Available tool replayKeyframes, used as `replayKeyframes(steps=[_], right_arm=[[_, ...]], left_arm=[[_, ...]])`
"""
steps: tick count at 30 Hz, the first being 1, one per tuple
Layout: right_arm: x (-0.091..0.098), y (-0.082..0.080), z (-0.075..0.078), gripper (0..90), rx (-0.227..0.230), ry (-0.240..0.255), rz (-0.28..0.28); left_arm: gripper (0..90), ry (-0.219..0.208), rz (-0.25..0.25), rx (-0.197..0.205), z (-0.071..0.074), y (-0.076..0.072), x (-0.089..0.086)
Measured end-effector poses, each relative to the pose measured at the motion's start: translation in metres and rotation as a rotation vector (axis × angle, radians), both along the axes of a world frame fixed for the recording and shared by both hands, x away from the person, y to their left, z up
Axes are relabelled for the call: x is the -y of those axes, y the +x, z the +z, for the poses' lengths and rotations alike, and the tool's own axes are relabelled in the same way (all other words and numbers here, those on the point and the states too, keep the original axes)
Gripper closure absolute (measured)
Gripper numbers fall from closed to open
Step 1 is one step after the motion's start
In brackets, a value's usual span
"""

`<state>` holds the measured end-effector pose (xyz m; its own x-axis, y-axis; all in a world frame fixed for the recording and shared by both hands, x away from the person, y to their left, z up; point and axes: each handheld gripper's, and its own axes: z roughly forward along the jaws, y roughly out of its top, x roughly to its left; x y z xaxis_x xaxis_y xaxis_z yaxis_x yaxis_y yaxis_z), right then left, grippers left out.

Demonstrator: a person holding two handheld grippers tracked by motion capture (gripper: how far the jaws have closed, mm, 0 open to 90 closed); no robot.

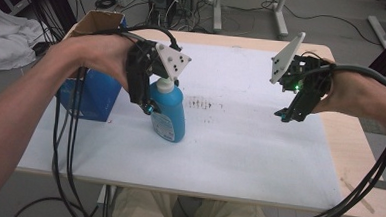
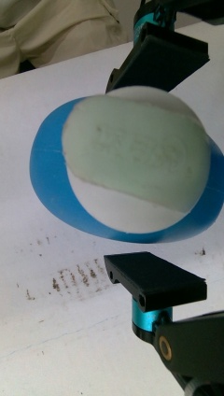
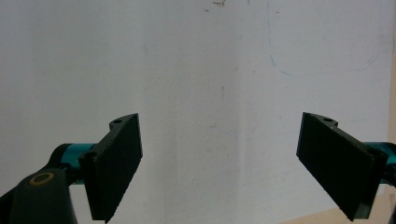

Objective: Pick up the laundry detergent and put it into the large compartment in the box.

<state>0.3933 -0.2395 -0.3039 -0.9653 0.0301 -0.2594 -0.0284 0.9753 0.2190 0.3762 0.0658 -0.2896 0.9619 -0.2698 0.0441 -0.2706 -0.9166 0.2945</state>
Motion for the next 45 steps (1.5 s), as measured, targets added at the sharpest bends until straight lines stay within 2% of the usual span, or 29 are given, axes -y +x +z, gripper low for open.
replayKeyframes(steps=[32,45], right_arm=[[0.0028,0.0007,-0.0008,13.4,0.001,-0.013,-0.021],[0.0044,0.0009,-0.0014,13.4,0.003,-0.020,-0.025]], left_arm=[[30.9,0.026,-0.028,-0.018,0.0041,-0.0001,0.0036],[33.9,0.039,-0.033,0.000,0.0042,-0.0011,0.0065]])
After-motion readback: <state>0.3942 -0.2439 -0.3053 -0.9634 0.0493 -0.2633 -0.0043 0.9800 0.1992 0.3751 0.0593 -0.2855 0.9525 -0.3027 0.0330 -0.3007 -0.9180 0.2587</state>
